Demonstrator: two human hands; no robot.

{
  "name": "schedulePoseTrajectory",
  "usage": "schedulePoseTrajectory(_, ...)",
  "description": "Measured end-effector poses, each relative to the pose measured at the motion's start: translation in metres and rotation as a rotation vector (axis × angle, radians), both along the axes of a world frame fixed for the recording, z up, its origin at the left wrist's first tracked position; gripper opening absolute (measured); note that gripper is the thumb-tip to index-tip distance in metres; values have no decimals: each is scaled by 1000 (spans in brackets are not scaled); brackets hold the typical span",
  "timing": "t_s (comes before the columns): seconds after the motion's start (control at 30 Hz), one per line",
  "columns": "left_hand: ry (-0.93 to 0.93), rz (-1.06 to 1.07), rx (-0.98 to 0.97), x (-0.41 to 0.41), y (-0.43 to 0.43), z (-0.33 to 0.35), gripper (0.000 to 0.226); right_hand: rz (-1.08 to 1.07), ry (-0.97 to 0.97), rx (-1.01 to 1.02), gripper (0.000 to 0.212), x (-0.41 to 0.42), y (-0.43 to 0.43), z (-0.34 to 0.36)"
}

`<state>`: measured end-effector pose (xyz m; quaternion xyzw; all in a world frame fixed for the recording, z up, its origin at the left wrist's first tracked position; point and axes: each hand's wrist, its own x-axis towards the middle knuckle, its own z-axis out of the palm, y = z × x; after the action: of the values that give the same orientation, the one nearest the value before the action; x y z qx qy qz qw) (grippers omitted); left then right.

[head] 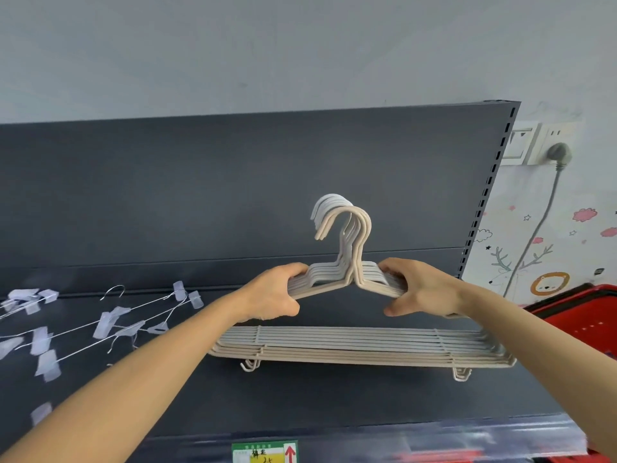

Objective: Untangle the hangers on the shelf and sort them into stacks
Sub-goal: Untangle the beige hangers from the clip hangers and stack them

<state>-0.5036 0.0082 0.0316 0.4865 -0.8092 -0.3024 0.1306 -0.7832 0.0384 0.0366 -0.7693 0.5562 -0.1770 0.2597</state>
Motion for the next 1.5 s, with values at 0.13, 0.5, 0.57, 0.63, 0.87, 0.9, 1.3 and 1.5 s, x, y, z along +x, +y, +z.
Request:
schedulePoseTrajectory(0.13, -11, 60, -4, 23, 15, 8, 58, 117, -91, 64, 47, 18, 0, 11)
schedulePoseTrajectory(0.5, 22, 271, -12, 136, 78, 34, 46, 375, -167, 113, 50, 131, 0, 38)
schedulePoseTrajectory(0.57, 55, 318, -3, 168, 96, 35, 50, 427, -146, 117, 45, 164, 5, 44)
schedulePoseTrajectory(0.63, 77, 366, -7, 204, 115, 35, 52, 479, -131, 120, 40, 202, 14, 51)
schedulePoseTrajectory(0.87, 92, 540, -3, 337, 202, 38, 53, 657, -99, 123, 44, 351, 57, 58)
schedulePoseTrajectory(0.9, 92, 564, 3, 356, 214, 37, 53, 685, -94, 123, 42, 372, 64, 57)
schedulePoseTrajectory(1.3, 175, 737, 39, 530, 330, 26, 55, 904, -52, 178, 43, 579, 124, 44)
schedulePoseTrajectory(1.5, 200, 809, 30, 598, 319, 27, 47, 953, 8, 172, 43, 661, 97, 53)
